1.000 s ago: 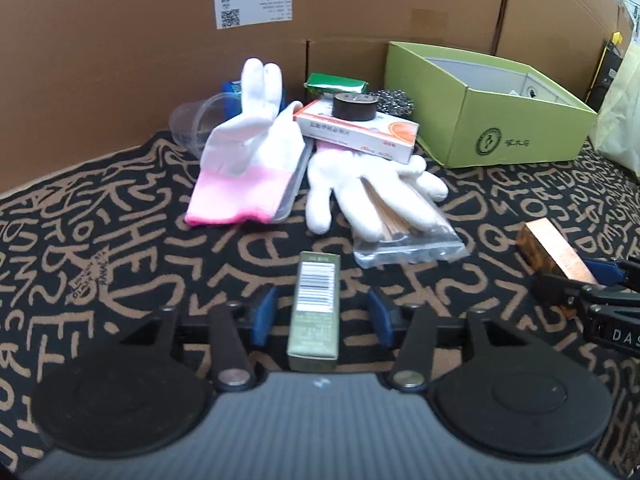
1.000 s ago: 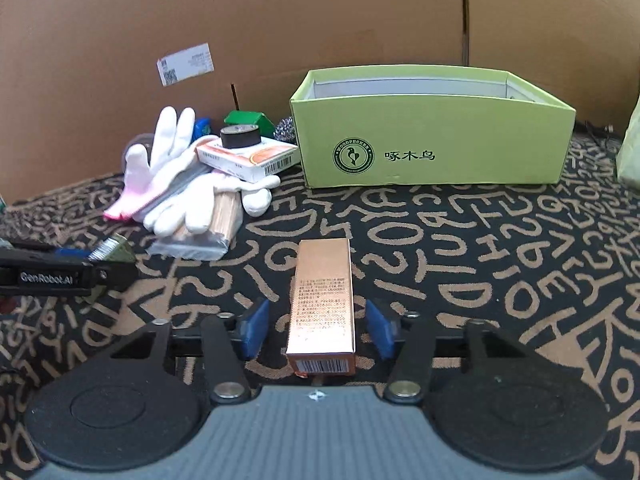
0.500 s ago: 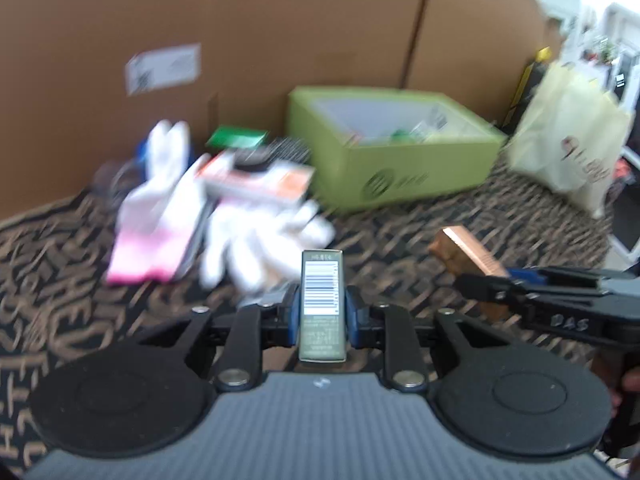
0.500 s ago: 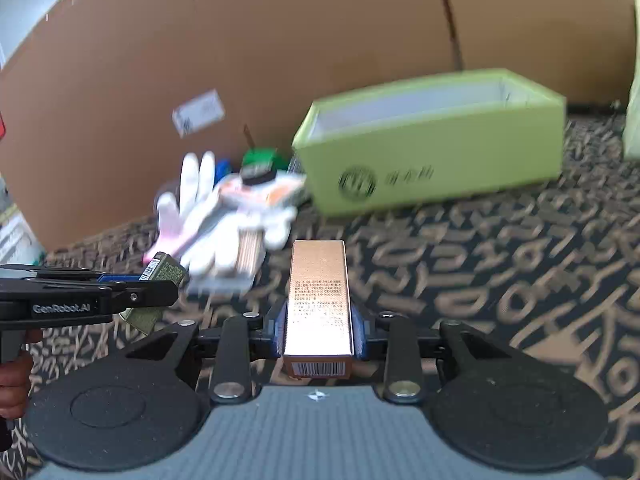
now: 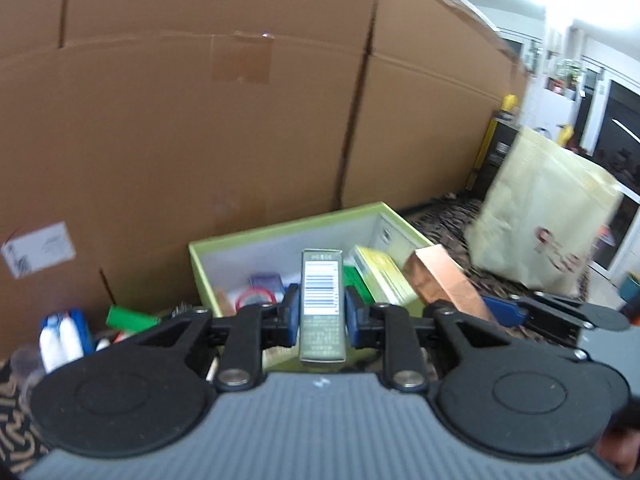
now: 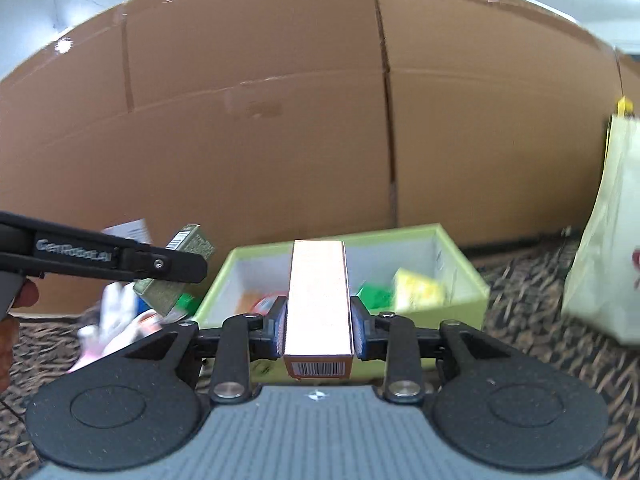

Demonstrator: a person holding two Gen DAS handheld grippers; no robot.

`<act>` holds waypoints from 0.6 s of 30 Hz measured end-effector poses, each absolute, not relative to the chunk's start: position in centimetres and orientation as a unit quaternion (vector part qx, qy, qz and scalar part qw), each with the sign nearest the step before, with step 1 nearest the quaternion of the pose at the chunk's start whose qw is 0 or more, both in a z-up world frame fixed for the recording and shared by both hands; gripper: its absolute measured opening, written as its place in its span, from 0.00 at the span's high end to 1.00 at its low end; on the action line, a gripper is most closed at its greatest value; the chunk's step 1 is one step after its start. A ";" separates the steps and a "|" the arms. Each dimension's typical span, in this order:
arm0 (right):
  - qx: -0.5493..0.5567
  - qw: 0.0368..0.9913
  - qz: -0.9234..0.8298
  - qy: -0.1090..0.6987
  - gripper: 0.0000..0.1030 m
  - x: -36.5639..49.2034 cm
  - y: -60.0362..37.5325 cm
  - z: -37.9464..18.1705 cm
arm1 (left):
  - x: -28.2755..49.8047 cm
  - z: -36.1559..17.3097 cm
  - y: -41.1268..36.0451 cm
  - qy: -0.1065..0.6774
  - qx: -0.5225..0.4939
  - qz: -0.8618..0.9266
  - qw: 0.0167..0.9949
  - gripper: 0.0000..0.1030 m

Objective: Organize objects
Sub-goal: 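Carry the copper and olive boxes into the lime-green box, then open both tools and return to the pile, grasp the black tape roll with the right tool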

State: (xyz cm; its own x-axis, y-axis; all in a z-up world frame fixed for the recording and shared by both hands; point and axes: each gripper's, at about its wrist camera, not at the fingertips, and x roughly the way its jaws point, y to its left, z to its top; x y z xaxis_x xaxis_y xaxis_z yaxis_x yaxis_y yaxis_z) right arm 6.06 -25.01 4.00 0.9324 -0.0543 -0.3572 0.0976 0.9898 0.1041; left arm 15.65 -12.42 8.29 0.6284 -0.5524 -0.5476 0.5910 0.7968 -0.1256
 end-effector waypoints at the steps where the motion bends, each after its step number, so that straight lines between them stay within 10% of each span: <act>1: 0.056 0.981 -0.043 0.179 0.66 7.0 -25.4 4.1 | 16.8 8.0 -13.2 0.299 0.029 -0.315 0.900 0.78; 15: 0.010 0.971 -0.060 0.230 0.66 18.2 -29.2 0.1 | 26.6 0.9 -19.8 0.363 0.046 -0.282 0.887 0.78; 17: 0.003 0.970 -0.058 0.234 0.66 19.1 -29.5 -0.6 | 27.3 0.2 -20.0 0.360 0.048 -0.274 0.890 0.63; 18: -0.007 0.969 -0.055 0.242 0.65 19.8 -29.6 -1.1 | 27.5 0.0 -20.0 0.360 0.047 -0.269 0.892 0.34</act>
State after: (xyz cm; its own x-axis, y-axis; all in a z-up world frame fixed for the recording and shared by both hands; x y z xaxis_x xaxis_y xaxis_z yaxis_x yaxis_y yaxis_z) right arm 19.77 -29.60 -1.10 0.8769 -0.1103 -0.4678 0.1037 0.9938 -0.0400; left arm 27.50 -20.00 -0.05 0.5962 -0.4458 -0.6677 0.5133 0.8512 -0.1100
